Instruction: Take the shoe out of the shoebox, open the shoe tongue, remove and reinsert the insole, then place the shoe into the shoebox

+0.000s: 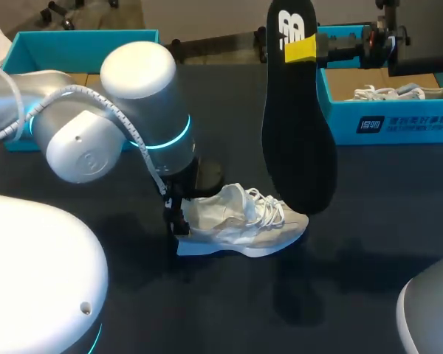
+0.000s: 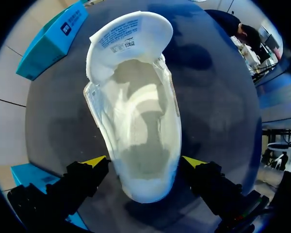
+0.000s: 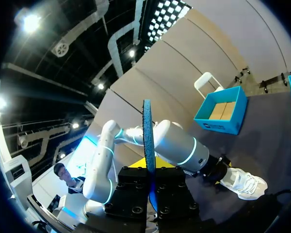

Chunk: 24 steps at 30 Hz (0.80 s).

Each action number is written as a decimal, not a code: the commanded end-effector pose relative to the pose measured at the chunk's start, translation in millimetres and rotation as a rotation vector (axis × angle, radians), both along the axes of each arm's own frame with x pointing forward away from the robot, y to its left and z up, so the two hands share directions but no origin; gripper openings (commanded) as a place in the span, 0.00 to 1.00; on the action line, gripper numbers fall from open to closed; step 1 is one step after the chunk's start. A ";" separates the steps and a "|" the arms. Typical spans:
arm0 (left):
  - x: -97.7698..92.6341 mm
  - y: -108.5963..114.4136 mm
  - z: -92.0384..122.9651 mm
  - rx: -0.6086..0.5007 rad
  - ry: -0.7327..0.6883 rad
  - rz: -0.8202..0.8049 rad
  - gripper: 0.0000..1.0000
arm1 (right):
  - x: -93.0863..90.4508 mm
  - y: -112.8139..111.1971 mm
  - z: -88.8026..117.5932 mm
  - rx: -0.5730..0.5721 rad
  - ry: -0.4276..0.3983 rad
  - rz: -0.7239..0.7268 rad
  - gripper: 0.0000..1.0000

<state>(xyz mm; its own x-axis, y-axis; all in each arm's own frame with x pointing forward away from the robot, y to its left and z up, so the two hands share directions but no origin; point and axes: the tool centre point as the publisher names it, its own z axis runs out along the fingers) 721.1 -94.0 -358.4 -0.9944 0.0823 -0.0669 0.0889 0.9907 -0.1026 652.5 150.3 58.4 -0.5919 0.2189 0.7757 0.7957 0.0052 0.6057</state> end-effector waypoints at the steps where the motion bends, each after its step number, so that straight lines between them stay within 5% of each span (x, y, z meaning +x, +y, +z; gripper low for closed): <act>1: -0.5 2.7 -0.2 -0.008 0.002 0.005 1.00 | 1.7 3.3 0.1 -0.002 0.003 -0.001 0.00; 17: -4.4 1.2 22.7 -0.080 0.010 0.010 1.00 | 1.7 3.3 0.1 -0.002 0.003 -0.001 0.00; 24: 14.4 -15.2 28.0 -0.096 -0.003 0.012 1.00 | 1.7 3.3 0.1 -0.002 0.003 -0.001 0.00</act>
<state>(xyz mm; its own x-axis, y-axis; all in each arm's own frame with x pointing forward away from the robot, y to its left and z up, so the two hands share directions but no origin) 729.2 -104.6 -329.8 -0.9944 0.0626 -0.0847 0.0785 0.9765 -0.2008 652.5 150.3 58.4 -0.5919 0.2189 0.7757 0.7957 0.0052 0.6057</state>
